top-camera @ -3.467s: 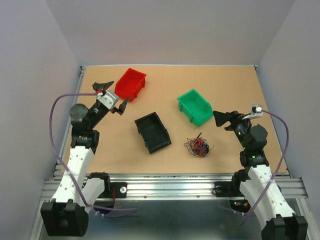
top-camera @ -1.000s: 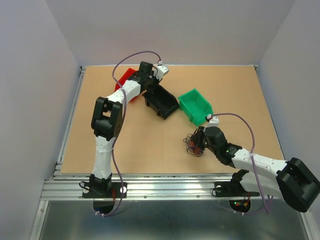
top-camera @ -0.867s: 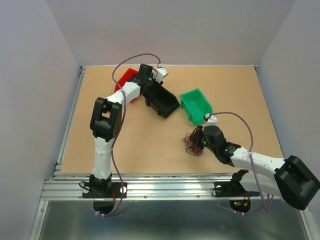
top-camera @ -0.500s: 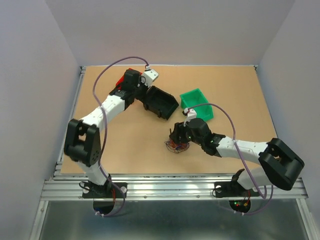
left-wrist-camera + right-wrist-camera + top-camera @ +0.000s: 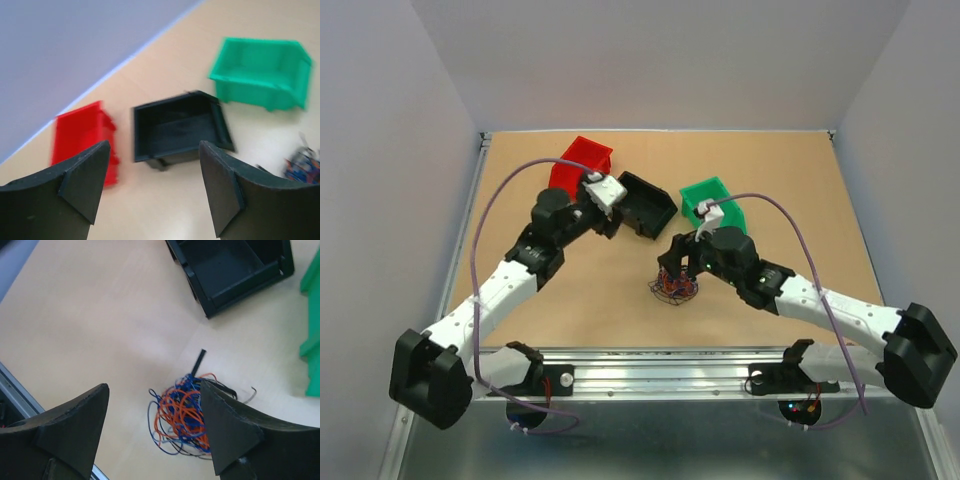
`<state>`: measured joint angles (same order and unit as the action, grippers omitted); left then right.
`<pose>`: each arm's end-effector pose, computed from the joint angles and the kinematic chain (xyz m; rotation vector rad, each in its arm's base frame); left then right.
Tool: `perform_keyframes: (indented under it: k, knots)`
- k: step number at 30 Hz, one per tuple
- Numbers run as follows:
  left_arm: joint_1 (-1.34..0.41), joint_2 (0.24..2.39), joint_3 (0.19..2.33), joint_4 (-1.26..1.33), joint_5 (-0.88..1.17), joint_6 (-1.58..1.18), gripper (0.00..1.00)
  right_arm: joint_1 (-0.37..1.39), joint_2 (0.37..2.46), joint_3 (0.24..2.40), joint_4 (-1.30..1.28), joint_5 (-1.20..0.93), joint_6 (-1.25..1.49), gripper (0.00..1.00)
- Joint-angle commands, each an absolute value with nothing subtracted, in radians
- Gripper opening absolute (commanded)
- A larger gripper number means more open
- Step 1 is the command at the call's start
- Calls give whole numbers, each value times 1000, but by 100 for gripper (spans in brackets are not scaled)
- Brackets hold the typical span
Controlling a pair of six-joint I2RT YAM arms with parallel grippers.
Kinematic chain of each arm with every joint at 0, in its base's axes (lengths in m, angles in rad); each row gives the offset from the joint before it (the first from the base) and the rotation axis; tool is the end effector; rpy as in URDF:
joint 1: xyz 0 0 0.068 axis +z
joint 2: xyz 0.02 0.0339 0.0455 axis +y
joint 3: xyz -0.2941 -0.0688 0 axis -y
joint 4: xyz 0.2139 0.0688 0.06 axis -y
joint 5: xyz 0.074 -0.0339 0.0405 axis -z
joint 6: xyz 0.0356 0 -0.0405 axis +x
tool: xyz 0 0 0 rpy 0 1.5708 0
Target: Untangle the cables
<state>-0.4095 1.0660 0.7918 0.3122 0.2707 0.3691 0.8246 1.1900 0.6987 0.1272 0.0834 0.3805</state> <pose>0.1871 -0.0916 0.3749 0.7778 1.3280 -0.2394 0.1582 0.1668 0.2995 -0.3846 1.9650 0.7128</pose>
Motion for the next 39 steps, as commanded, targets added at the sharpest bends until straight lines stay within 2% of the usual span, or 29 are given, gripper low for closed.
perform_keyframes:
  k: [1,5,9,20,26,27,32,33,34,36,38,39]
  knots:
    - [-624,1164,773,203,420,520,76,827,1085,596,31,170,431,77]
    - [-716,1169,739,209,425,526,77,828,973,451,29,242,491,74]
    - [-785,1195,706,242,443,514,79,828,925,390,29,279,549,65]
    - [-859,1462,799,285,351,477,75,828,1043,390,104,325,542,60]
    - [-865,1555,853,261,336,476,54,828,1109,376,251,266,505,59]
    - [-865,1563,857,256,353,479,45,828,1120,373,274,256,497,56]
    - [-867,1600,879,235,356,486,31,828,1199,388,342,227,486,54]
    - [-867,1601,880,235,348,485,26,828,1218,393,341,233,486,53]
    - [-867,1595,879,235,341,483,14,828,1230,403,342,236,486,53]
    - [-867,1582,871,236,341,485,3,827,1268,410,348,244,483,52]
    - [-865,1549,855,242,338,483,0,827,1287,413,360,245,479,43]
    - [-862,1527,848,245,339,480,0,828,1289,413,365,242,479,35]
